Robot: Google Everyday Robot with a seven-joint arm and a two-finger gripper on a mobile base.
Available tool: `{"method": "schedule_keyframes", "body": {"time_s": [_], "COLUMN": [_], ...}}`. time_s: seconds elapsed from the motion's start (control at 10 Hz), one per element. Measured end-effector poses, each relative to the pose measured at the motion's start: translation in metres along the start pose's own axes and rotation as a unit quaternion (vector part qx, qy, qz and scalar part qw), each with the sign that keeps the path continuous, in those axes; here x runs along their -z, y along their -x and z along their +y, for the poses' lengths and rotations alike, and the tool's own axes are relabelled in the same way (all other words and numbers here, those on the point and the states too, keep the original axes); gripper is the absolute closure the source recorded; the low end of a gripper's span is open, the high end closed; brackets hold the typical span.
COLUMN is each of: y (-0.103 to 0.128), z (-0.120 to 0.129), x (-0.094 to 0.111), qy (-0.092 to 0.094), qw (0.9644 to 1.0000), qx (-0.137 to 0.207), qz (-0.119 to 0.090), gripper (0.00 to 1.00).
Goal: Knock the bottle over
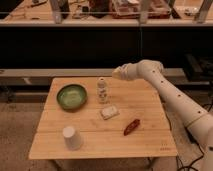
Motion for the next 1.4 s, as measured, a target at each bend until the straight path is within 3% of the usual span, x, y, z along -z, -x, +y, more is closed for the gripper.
{"method": "schedule_keyframes", "body": {"time_s": [0.1, 0.5, 0.9, 1.1, 1.2, 1.4], "y": [0.001, -0.004, 0.020, 0.050, 0.074, 0.138], "z": [0.000, -0.005, -0.016, -0.024, -0.026, -0.027], "x": [-0.019, -0.055, -0.071, -0.064, -0.053, -0.006], "qy": [0.002, 0.000, -0.008, -0.020, -0.028, -0.049], "qw": [0.9998, 0.9988, 0.9971, 0.9937, 0.9900, 0.9782], "qx": [0.016, 0.045, 0.056, 0.067, 0.081, 0.116], "qz": [-0.009, -0.017, -0.051, -0.088, -0.112, -0.165], "gripper": [1.00, 1.00, 1.00, 1.00, 1.00, 1.00]}}
